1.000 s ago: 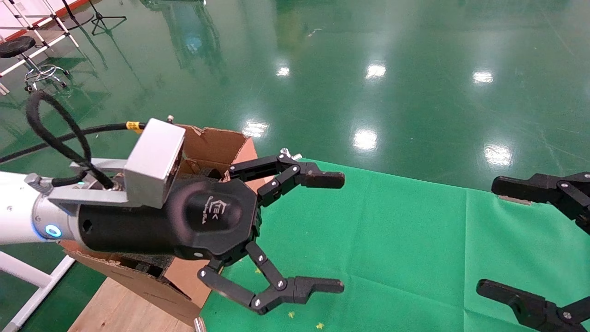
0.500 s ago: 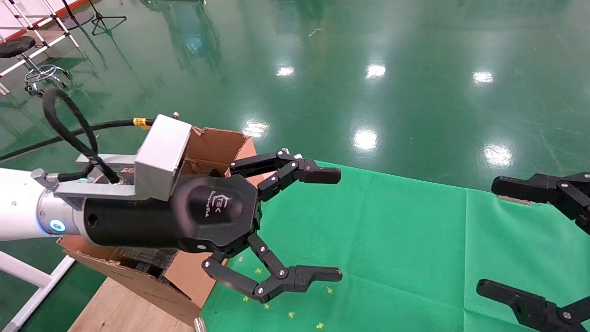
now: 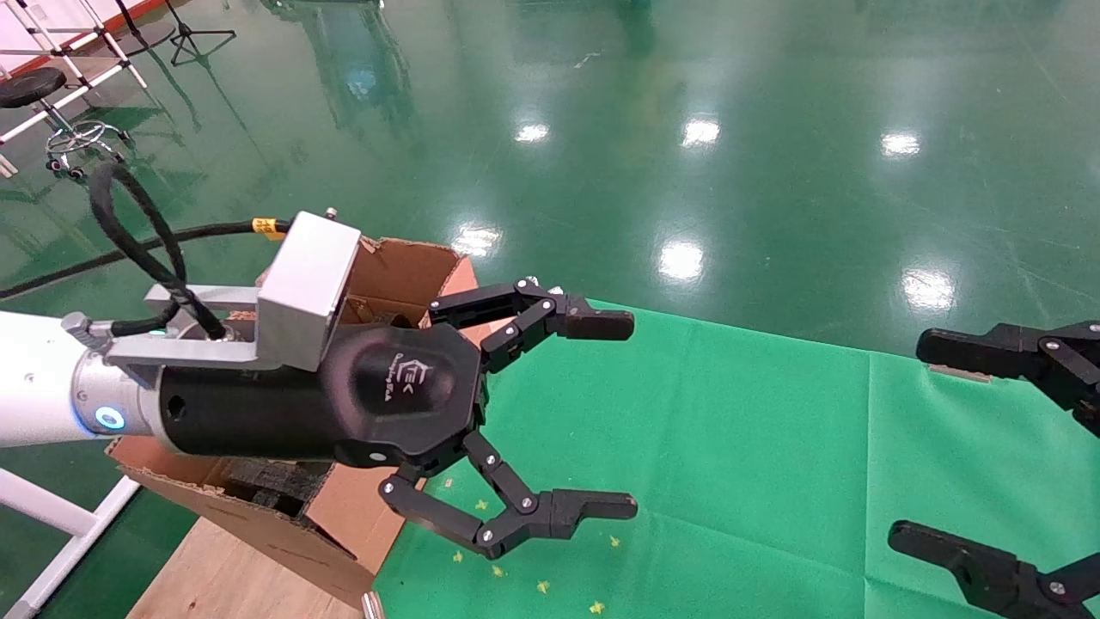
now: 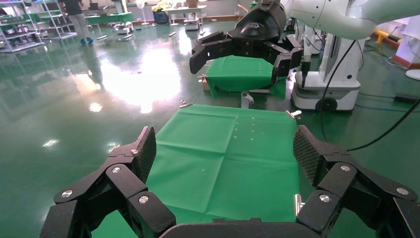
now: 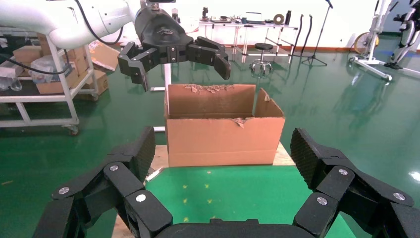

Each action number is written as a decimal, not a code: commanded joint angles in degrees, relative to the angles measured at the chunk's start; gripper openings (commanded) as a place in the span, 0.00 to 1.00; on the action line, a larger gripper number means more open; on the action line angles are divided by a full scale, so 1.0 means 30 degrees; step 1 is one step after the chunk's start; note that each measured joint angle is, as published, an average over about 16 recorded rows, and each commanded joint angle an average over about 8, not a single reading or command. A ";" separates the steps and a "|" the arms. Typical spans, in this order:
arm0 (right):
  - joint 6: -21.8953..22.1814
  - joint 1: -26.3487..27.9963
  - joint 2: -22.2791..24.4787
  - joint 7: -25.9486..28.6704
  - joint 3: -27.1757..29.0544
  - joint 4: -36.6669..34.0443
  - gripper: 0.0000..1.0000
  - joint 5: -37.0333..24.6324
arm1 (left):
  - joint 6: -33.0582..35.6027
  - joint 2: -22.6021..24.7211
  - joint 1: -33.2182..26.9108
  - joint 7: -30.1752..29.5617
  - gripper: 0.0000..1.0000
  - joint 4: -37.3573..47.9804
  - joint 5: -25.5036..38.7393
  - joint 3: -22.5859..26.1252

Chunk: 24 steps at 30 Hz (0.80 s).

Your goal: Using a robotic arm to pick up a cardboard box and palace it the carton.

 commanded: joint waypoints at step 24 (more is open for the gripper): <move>0.0000 0.0000 0.0000 0.0000 0.0000 0.0000 1.00 -0.0001 | -0.0015 0.0000 -0.0044 -0.0020 1.00 0.0051 0.0048 0.0034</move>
